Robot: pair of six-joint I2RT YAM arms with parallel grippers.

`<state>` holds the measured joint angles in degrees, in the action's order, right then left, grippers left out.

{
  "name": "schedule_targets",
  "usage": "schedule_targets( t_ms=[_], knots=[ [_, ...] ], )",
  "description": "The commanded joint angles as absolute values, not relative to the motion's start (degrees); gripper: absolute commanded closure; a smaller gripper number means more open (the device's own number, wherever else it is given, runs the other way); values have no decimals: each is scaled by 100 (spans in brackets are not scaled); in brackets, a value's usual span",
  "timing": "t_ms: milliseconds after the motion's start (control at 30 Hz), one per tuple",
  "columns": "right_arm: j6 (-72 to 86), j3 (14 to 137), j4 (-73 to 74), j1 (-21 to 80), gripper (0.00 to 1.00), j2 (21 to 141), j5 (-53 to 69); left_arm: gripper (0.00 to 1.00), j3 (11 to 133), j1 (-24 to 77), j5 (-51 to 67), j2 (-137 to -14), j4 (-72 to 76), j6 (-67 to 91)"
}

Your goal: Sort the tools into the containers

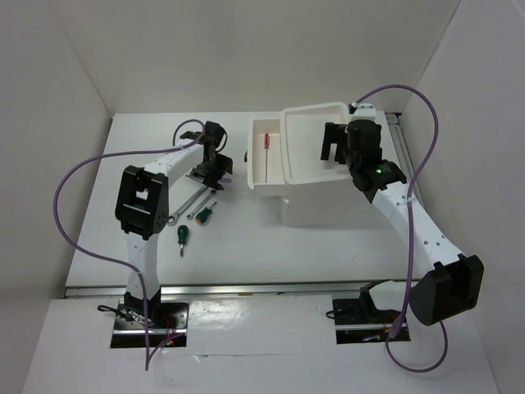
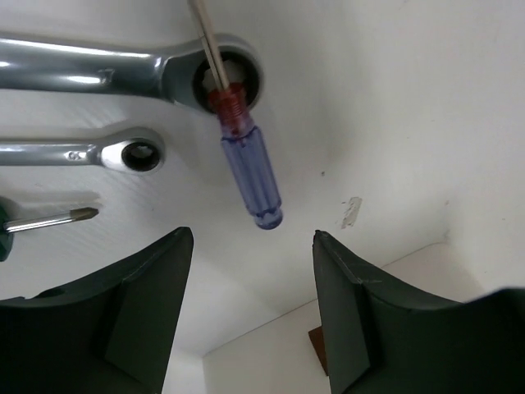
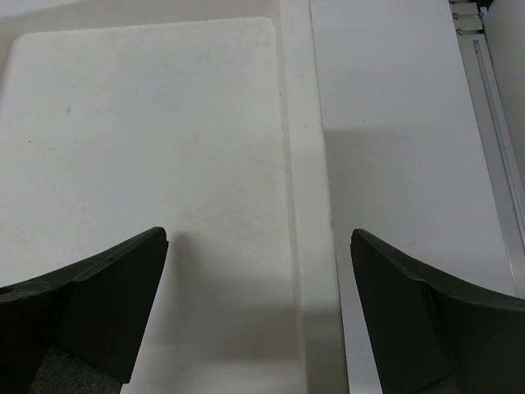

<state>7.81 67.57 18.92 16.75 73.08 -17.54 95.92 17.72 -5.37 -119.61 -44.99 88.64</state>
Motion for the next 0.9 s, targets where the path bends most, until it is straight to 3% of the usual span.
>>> schedule_targets(
  t_ms=[0,367,400,433,500,567,667,867],
  knots=[
    [967,6425,2681,1696,0,7436,-1582,28,9949,1705,-677,-12207,-4729,8807],
    [967,6425,2681,1696,0,7506,-1582,30,9844,1705,-510,-12568,-4720,8807],
    [967,6425,2681,1696,0,7506,-1582,35,9844,1705,-510,-12568,-4720,8807],
    [967,6425,2681,1696,0,7506,-1582,54,9844,1705,-510,-12568,-4720,8754],
    [967,6425,2681,1696,0,7454,-1582,78,9844,1705,-510,-12621,-4720,8754],
    [967,6425,2681,1696,0,7453,-1582,91,9844,1705,-458,-12621,-4720,8702],
    [967,6425,2681,1696,0,7453,-1635,100,9844,1705,-387,-12568,-4720,8632],
    [967,6425,2681,1696,0,7453,-1635,100,10204,1819,-448,-11736,-4720,8149]
  ],
)
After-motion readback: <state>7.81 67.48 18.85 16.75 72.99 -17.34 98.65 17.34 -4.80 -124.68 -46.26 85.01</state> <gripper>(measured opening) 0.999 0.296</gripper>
